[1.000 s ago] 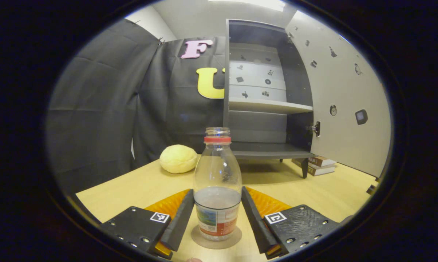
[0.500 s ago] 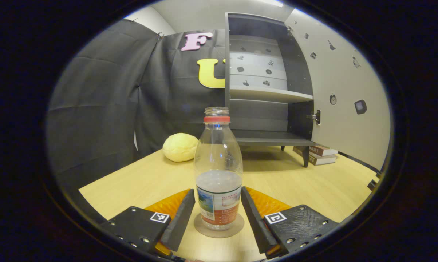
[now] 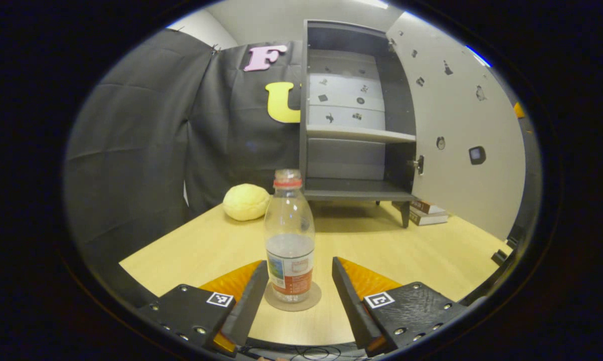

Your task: Open the cabinet door with the right hand, grasp the bottle in the cabinet with the left hand and place it on the coaster, then close the cabinet door with the right hand.

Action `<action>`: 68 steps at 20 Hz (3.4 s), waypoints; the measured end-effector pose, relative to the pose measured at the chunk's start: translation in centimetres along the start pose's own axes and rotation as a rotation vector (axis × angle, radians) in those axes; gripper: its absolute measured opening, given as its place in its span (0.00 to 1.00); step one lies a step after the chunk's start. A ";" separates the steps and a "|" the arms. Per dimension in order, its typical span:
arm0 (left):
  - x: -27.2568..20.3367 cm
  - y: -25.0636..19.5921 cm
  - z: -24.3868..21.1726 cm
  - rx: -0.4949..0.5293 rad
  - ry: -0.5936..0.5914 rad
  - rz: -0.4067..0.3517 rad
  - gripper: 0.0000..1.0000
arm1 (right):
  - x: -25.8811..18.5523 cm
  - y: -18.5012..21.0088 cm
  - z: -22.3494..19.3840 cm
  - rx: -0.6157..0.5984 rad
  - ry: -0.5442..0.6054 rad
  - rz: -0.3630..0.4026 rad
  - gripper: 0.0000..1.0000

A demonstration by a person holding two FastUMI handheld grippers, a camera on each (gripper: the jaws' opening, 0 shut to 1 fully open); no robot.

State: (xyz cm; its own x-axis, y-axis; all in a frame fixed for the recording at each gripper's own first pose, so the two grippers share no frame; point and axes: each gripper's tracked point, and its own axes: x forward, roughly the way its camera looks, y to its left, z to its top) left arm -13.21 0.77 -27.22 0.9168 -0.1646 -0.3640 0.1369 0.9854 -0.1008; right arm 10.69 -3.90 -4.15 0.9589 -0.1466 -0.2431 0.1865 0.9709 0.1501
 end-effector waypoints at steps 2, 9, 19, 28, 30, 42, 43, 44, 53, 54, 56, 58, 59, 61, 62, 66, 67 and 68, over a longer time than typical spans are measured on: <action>-1.7 0.2 3.4 0.018 -0.037 0.018 0.79 | 0.3 0.0 1.7 -0.004 -0.020 0.014 0.98; -7.0 0.4 15.7 -0.019 -0.201 0.130 0.76 | 3.4 2.4 5.6 -0.052 -0.072 0.129 0.98; -8.9 3.5 19.5 0.034 -0.275 0.173 0.76 | 3.2 6.9 5.8 -0.087 -0.061 0.175 0.90; -5.5 11.4 19.5 0.051 -0.262 0.092 0.79 | 1.4 14.1 4.6 -0.076 -0.066 0.118 0.97; -5.1 13.0 19.5 0.046 -0.260 0.086 0.79 | 1.2 15.6 4.4 -0.076 -0.071 0.110 0.97; -5.2 20.4 18.3 0.030 -0.238 0.117 0.79 | 2.5 25.1 3.8 -0.039 -0.069 0.157 0.97; -5.4 20.8 18.1 0.028 -0.236 0.125 0.79 | 2.9 26.2 3.7 -0.036 -0.066 0.172 0.97; -5.7 21.4 17.9 0.026 -0.233 0.134 0.79 | 3.3 27.2 3.6 -0.034 -0.063 0.188 0.97; -8.4 26.4 16.3 -0.002 -0.213 0.232 0.76 | 8.2 36.1 2.8 -0.055 -0.040 0.301 0.97; -8.7 27.0 16.0 -0.007 -0.209 0.243 0.76 | 8.6 36.7 2.9 -0.066 -0.044 0.302 0.97; -9.5 28.2 15.5 -0.012 -0.197 0.269 0.76 | 9.4 38.0 2.9 -0.082 -0.049 0.305 0.97; -9.8 29.0 15.3 -0.021 -0.190 0.290 0.79 | 10.7 39.1 2.9 -0.088 -0.046 0.311 0.97; -10.0 29.3 15.2 -0.026 -0.189 0.297 0.76 | 11.3 39.5 2.9 -0.089 -0.042 0.313 0.97; -10.3 29.5 15.5 -0.032 -0.188 0.307 0.76 | 12.4 40.0 2.9 -0.093 -0.034 0.316 0.97; -10.3 29.4 15.5 -0.033 -0.188 0.308 0.76 | 12.9 40.2 3.0 -0.094 -0.032 0.315 0.97; -9.9 28.2 16.2 -0.025 -0.192 0.299 0.76 | 14.7 40.8 2.6 -0.089 -0.003 0.325 0.98; -9.8 27.7 16.4 -0.024 -0.191 0.292 0.76 | 14.9 40.7 2.4 -0.087 0.003 0.329 0.97; -9.5 27.0 16.5 -0.023 -0.190 0.284 0.76 | 14.7 40.5 2.3 -0.085 0.007 0.334 0.97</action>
State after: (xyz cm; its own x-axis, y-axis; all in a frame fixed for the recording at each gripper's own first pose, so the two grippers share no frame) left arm -12.03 29.65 -11.19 0.9708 0.1297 -0.2017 -0.1407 0.9892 -0.0413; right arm 32.88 32.86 0.59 0.9624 0.1830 -0.2007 -0.1563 0.9774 0.1421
